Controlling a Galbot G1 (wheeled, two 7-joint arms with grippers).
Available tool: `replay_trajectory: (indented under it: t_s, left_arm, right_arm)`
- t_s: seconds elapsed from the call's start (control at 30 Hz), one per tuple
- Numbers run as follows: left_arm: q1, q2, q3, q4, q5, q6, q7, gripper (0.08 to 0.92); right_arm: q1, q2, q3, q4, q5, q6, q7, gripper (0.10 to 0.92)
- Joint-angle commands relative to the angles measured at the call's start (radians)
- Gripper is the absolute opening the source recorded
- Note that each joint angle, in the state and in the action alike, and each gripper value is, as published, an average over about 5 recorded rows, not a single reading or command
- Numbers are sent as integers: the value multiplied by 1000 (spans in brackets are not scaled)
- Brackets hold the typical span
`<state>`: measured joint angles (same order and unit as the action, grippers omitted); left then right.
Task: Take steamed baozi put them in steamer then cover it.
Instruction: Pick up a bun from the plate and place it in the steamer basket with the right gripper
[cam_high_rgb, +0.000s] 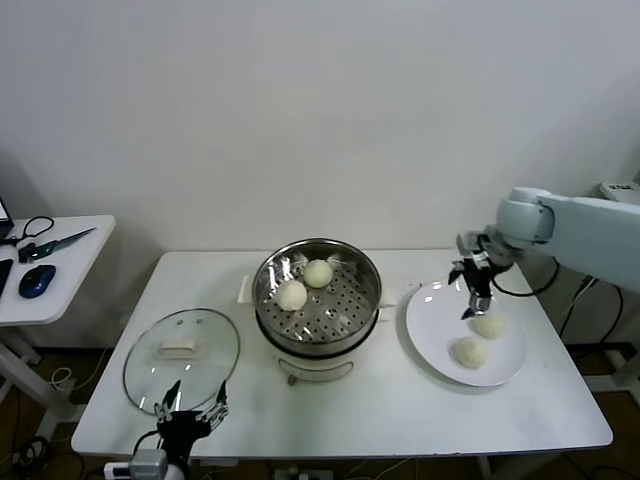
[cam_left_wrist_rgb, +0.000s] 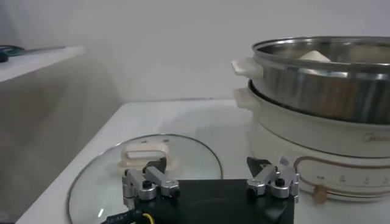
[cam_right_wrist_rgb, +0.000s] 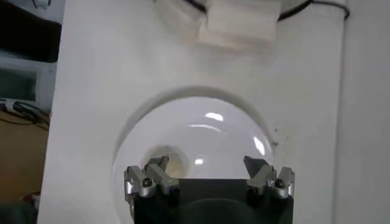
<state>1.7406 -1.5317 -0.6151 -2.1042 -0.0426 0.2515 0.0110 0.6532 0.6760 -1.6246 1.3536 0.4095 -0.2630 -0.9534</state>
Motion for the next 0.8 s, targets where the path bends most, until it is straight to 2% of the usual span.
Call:
replay_trajectory:
  t_s: [0.03, 0.3, 0.8]
  left_arm:
    - [4, -2, -3, 5, 1, -1, 0, 823]
    - [5, -1, -9, 10, 0, -1, 1, 823]
    - [5, 1, -6, 12, 3, 1, 1, 823]
  right_arm:
    - [-262, -84, 165, -36, -153, -3, 8, 823]
    - [-395, -41, 271, -100, -183, -19, 33, 823]
    - [-425, -8, 294, -139, -210, -26, 44, 817]
